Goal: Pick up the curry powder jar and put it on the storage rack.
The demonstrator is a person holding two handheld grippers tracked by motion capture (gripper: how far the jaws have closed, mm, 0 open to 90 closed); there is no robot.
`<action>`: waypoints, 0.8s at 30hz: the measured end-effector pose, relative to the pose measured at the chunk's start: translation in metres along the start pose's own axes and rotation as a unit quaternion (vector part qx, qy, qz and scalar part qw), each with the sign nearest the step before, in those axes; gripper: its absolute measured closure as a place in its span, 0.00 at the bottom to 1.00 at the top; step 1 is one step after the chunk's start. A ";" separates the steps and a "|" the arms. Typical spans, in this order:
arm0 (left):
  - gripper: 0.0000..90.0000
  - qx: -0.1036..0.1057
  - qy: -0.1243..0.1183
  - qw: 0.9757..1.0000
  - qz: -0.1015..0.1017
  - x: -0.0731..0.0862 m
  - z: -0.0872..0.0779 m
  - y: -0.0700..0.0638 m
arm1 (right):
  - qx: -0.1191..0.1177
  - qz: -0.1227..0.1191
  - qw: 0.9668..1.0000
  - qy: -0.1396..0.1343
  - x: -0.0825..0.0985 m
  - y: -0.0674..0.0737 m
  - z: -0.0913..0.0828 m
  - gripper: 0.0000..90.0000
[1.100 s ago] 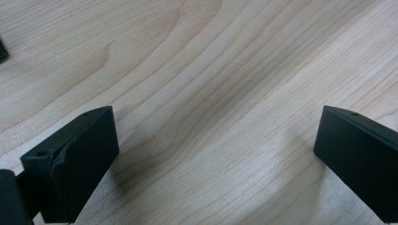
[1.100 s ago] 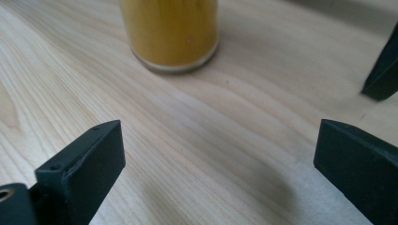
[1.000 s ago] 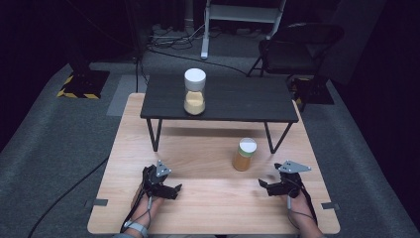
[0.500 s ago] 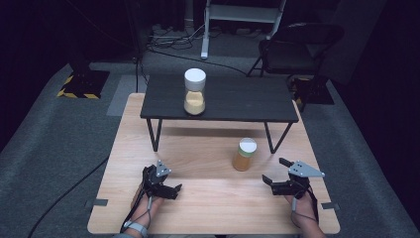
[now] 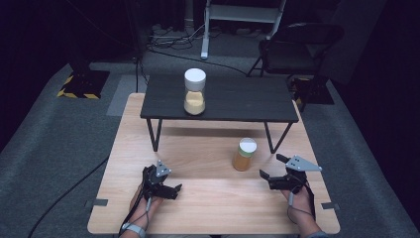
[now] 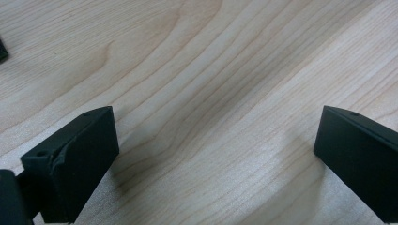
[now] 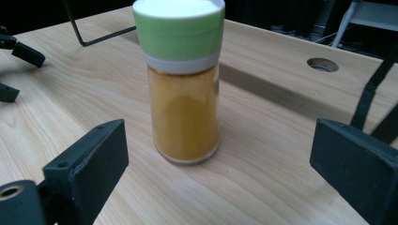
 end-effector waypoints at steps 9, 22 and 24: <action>0.00 0.000 0.000 1.000 0.000 0.000 0.000 0.000 | -0.013 -0.007 1.000 -0.010 -0.015 -0.001 0.018 0.06; 0.00 0.010 -0.001 1.000 0.009 0.000 0.000 0.000 | -0.034 -0.017 0.999 -0.030 -0.031 0.002 0.054 0.14; 0.00 0.010 -0.001 1.000 0.009 0.000 0.000 0.000 | -0.031 -0.016 0.999 -0.031 -0.032 0.004 0.060 0.18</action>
Point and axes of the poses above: each handheld gripper's, and its own axes: z roughly forward along the jaws, x roughly out of its underside, y roughly to its left, the point moved 3 cm from there along z, roughly forward along the jaws, and after that the axes turned 8 degrees about y, right-handed, at the moved point
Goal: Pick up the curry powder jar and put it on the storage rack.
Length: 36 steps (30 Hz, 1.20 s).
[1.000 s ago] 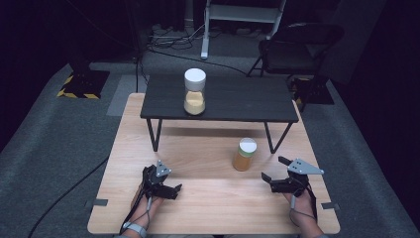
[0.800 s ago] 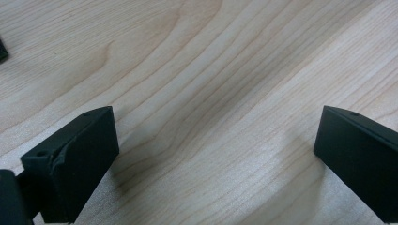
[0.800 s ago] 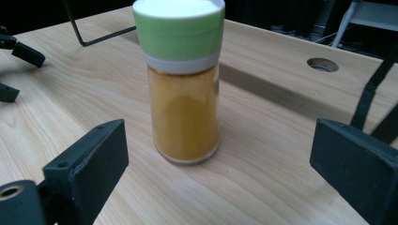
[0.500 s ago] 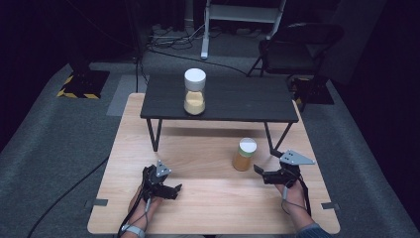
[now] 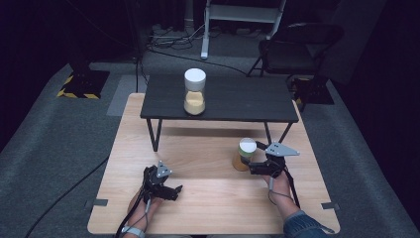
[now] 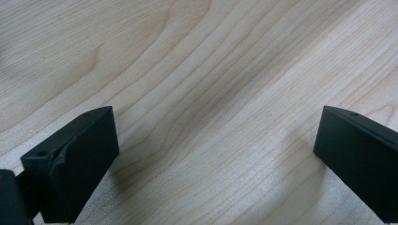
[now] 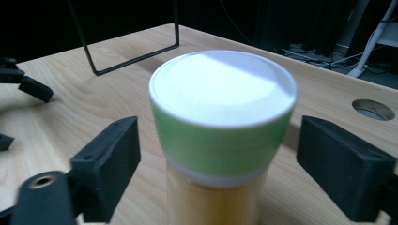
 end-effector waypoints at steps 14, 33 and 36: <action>0.00 -0.001 0.000 1.000 -0.001 0.000 0.000 0.000 | -0.010 0.012 1.000 0.027 -0.015 -0.004 0.006 0.37; 0.00 -0.002 0.000 1.000 -0.002 0.000 0.000 0.000 | -0.014 -0.003 1.000 0.012 -0.067 0.005 -0.045 0.37; 0.00 -0.002 0.000 1.000 -0.001 0.000 0.000 0.000 | -0.017 -0.007 1.000 0.010 -0.080 0.006 -0.052 0.37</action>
Point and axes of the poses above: each handheld gripper's, and its own axes: z roughly forward along the jaws, x roughly out of its underside, y roughly to its left, the point moved 3 cm from there along z, roughly forward along the jaws, and after that the axes turned 8 degrees about y, right-handed, at the moved point
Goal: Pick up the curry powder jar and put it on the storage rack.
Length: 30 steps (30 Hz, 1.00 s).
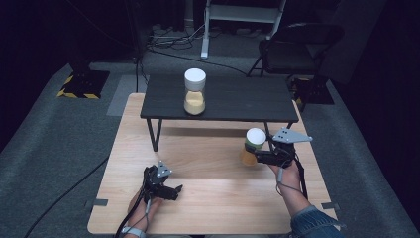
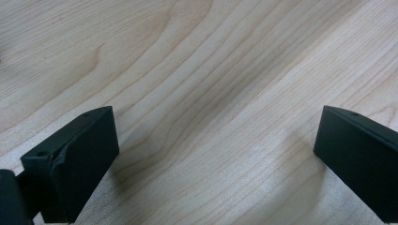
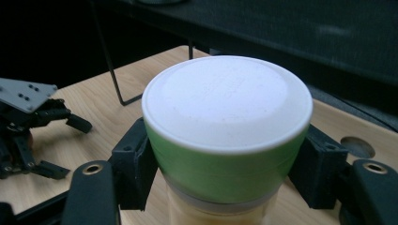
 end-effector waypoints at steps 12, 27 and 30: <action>0.00 0.000 0.000 1.000 -0.001 0.000 0.000 0.000 | -0.004 -0.015 1.000 -0.014 -0.034 0.003 -0.016 0.37; 0.00 0.000 0.000 1.000 -0.001 0.000 0.000 0.000 | -0.004 -0.011 1.000 -0.025 -0.090 -0.002 -0.034 0.37; 0.00 0.000 0.000 1.000 -0.001 0.000 0.000 0.000 | 0.000 -0.017 1.000 -0.024 -0.105 -0.003 -0.035 0.37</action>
Point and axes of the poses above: each handheld gripper's, and its own axes: z roughly forward along the jaws, x roughly out of its underside, y roughly to its left, the point moved 3 cm from there along z, roughly forward along the jaws, and after that the axes turned 8 degrees about y, right-handed, at the moved point
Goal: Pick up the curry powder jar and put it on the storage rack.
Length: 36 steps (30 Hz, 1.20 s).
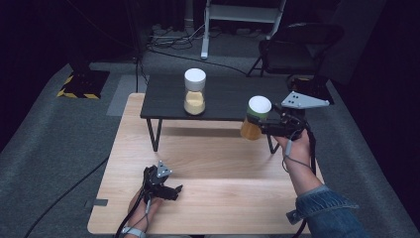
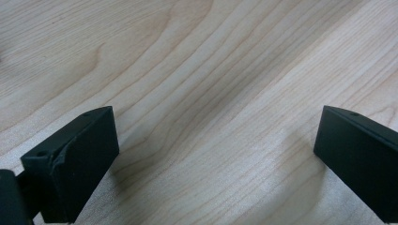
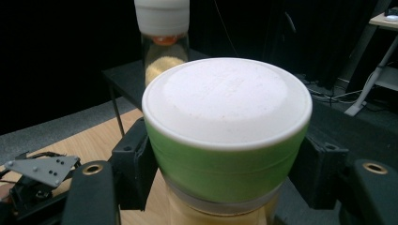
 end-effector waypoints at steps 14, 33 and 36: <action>0.00 0.000 0.000 1.000 0.000 0.000 0.000 0.000 | 0.038 0.013 0.999 -0.004 -0.031 -0.016 0.020 0.37; 0.00 -0.001 0.001 1.000 0.000 0.000 0.000 0.000 | 0.023 0.061 0.998 -0.009 -0.025 -0.046 0.044 0.16; 0.00 -0.001 0.000 1.000 0.000 0.000 0.000 0.000 | 0.030 0.053 0.998 -0.009 -0.025 -0.044 0.036 0.11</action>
Point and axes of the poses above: each handheld gripper's, and its own axes: z roughly forward along the jaws, x roughly out of its underside, y roughly to its left, the point moved 3 cm from there along z, roughly forward along the jaws, and after that the axes turned 8 degrees about y, right-handed, at the moved point
